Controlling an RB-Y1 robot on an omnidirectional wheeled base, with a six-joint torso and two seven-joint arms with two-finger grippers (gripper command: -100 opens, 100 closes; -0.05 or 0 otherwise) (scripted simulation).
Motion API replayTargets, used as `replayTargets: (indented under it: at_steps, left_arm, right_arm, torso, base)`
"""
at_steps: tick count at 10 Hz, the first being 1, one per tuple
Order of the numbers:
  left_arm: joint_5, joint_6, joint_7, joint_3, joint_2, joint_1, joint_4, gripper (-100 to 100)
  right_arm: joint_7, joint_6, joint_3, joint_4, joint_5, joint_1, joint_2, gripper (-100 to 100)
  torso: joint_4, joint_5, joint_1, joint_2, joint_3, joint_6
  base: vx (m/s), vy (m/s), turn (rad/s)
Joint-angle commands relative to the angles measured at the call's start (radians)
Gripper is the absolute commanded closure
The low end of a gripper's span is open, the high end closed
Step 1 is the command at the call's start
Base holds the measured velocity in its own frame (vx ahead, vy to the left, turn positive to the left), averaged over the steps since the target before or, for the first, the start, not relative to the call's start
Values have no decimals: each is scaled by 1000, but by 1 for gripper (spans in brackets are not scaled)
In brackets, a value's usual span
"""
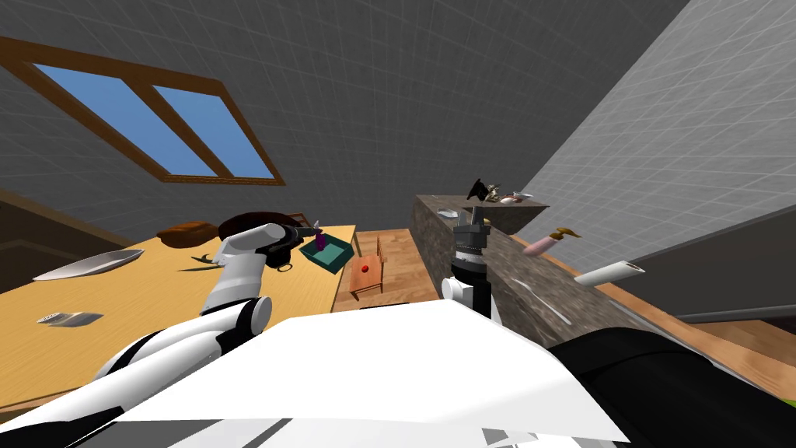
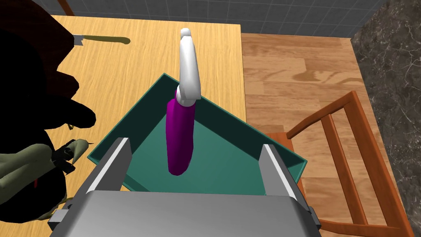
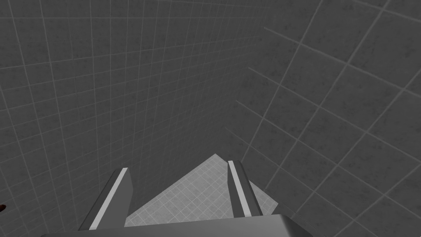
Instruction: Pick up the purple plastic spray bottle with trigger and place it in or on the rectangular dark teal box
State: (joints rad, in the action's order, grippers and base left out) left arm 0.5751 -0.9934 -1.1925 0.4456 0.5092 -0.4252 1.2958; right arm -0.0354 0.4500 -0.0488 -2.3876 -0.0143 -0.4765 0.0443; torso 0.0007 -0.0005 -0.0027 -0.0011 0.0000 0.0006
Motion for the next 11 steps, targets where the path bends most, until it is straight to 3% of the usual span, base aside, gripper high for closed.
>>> replayTargets:
  at_steps: [1,4,5,6,11]
  left_arm:
    - [3,-31,-17,1,17,-5,19,-100]
    - [9,-87,-49,4,49,-16,56,-100]
    - [11,-72,-39,5,44,-12,47,-100]
    - [11,-77,-41,5,45,-11,50,0]
    - [11,-76,-41,5,45,-11,50,0]
  right_arm:
    - [0,0,0,0,0,0,0,0]
    - [0,0,0,0,0,0,0,0]
    - [0,0,0,0,0,0,0,0]
    - [0,0,0,0,0,0,0,0]
    - [0,0,0,0,0,0,0,0]
  torso:
    - [0,0,0,0,0,0]
    - [0,0,0,0,0,0]
    - [0,0,0,0,0,0]
    - [0,0,0,0,0,0]
    - [0,0,1,0,0,0]
  base:
    - [-2,-13,-10]
    - [-3,-11,-9]
    - [0,0,0]
    - [0,0,0]
    - [0,0,0]
